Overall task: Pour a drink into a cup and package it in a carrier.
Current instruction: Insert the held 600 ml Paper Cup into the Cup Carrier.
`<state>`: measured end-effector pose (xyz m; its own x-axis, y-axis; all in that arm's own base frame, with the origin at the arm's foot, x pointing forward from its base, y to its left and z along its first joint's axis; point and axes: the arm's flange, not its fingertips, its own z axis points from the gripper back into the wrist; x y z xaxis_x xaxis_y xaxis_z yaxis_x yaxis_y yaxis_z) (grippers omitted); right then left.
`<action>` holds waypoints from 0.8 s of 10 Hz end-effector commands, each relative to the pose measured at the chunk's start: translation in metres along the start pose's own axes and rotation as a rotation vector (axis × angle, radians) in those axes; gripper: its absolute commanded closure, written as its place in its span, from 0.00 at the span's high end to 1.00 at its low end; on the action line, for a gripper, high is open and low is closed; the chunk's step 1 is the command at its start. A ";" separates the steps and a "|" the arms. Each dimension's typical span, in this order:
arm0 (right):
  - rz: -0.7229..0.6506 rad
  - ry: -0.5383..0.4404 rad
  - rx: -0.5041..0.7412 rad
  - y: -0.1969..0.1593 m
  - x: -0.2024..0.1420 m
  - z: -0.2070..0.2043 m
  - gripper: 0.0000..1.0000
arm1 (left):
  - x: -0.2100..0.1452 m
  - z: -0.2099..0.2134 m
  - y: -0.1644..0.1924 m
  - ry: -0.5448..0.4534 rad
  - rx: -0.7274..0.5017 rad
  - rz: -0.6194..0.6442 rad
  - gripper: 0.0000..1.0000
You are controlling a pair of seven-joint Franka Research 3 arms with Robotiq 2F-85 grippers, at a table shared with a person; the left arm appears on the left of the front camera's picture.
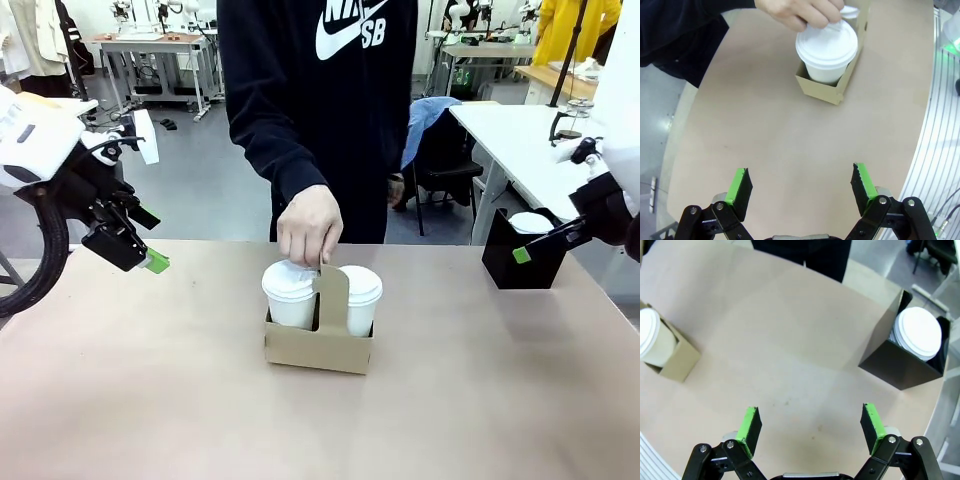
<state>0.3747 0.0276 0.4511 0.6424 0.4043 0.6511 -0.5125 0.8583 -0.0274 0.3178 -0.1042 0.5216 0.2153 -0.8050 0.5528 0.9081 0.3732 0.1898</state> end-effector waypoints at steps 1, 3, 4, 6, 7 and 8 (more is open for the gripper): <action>0.008 -0.023 0.011 -0.003 -0.003 -0.001 1.00 | 0.000 0.001 -0.001 0.005 0.007 0.012 1.00; 0.008 -0.023 0.011 -0.003 -0.003 -0.001 1.00 | 0.000 0.001 -0.001 0.005 0.007 0.012 1.00; 0.008 -0.023 0.011 -0.003 -0.003 -0.001 1.00 | 0.000 0.001 -0.001 0.005 0.007 0.012 1.00; 0.008 -0.023 0.011 -0.003 -0.003 -0.001 1.00 | 0.000 0.001 -0.001 0.005 0.007 0.012 1.00; 0.008 -0.023 0.011 -0.003 -0.003 -0.001 1.00 | 0.000 0.001 -0.001 0.005 0.007 0.012 1.00; 0.008 -0.023 0.011 -0.003 -0.003 -0.001 1.00 | 0.000 0.001 -0.001 0.005 0.007 0.012 1.00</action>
<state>0.3747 0.0276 0.4511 0.6423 0.4044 0.6511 -0.5125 0.8582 -0.0274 0.3178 -0.1042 0.5216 0.2153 -0.8050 0.5528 0.9081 0.3732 0.1898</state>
